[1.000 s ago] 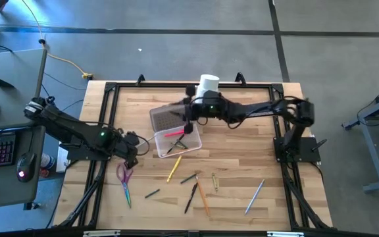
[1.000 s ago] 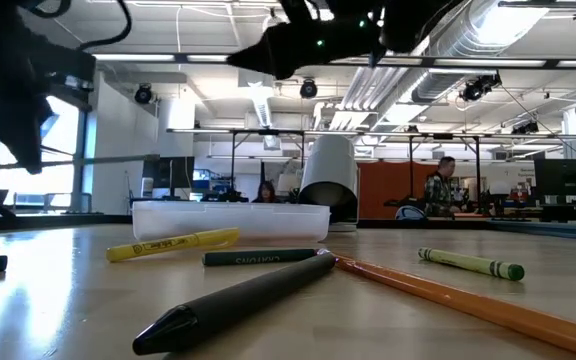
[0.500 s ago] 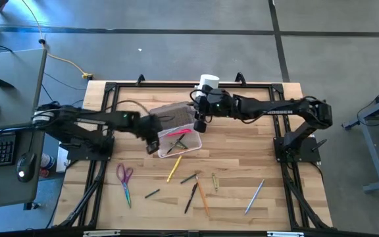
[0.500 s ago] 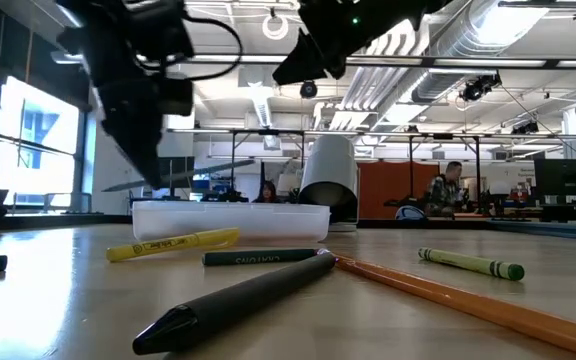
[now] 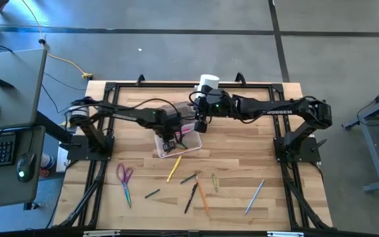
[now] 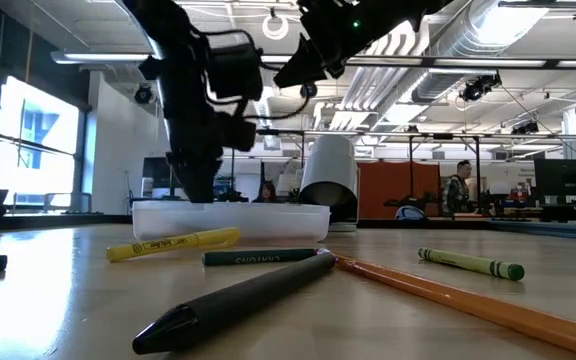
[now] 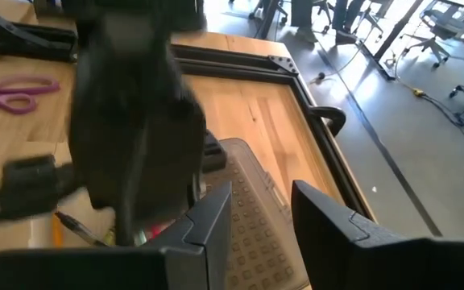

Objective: Pick & place school supplies into a supply box
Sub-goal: Put the left light blue colored pencil into the black supply box, then put the violet scissors into the black supply box

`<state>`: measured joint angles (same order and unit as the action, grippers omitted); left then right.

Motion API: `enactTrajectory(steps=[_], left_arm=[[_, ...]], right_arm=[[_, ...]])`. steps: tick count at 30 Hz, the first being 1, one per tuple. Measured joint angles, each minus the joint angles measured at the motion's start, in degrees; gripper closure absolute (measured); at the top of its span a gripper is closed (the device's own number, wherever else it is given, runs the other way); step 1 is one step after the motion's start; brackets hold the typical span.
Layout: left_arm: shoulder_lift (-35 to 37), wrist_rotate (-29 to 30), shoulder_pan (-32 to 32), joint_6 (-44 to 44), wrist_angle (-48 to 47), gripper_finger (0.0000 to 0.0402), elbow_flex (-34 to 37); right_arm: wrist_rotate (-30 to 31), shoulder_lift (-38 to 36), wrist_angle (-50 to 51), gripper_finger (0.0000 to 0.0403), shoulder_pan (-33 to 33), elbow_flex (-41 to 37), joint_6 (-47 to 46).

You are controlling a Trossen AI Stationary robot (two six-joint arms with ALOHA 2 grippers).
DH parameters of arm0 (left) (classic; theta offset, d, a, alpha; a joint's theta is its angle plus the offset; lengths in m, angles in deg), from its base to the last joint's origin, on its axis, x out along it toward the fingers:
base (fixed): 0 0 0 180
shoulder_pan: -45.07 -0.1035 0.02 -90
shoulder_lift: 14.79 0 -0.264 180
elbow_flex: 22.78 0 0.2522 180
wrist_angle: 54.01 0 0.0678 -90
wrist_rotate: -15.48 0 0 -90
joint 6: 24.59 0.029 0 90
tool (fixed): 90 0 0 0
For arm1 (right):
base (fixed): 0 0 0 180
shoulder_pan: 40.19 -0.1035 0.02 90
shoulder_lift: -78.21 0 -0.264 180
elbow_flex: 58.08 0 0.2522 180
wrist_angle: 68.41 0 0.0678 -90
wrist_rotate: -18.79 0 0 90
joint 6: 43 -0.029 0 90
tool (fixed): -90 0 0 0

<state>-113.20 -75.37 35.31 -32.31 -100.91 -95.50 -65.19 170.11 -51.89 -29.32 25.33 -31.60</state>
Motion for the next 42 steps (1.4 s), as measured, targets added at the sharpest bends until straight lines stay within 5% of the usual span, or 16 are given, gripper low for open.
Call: enactTrajectory(steps=[12, 22, 30, 36, 42], left_arm=[[-2.1, 0.6, 0.0, 1.6, -2.7, 0.0273, -1.9], [-2.1, 8.3, 0.0, 1.7, -19.3, 0.0271, -9.5], [-1.9, 8.6, 0.0, 5.9, -32.3, 0.0271, -14.3], [3.7, 9.0, 0.1, 3.9, -37.8, 0.0270, -14.4], [17.0, 11.3, 2.1, -1.2, -37.1, 0.0270, -13.0]], right_arm=[[-0.2, 0.0, 0.6, 0.0289, 0.0, 0.0, -2.4], [-0.3, 0.0, 1.2, 0.0289, 0.0, 0.0, -5.8], [-0.3, 0.0, 1.5, 0.0289, 0.0, 0.0, -10.1], [-0.3, 0.0, 3.7, 0.0289, -0.7, -1.3, -11.1], [-0.2, 0.0, 7.5, 0.0289, -1.5, -1.3, -11.6]])
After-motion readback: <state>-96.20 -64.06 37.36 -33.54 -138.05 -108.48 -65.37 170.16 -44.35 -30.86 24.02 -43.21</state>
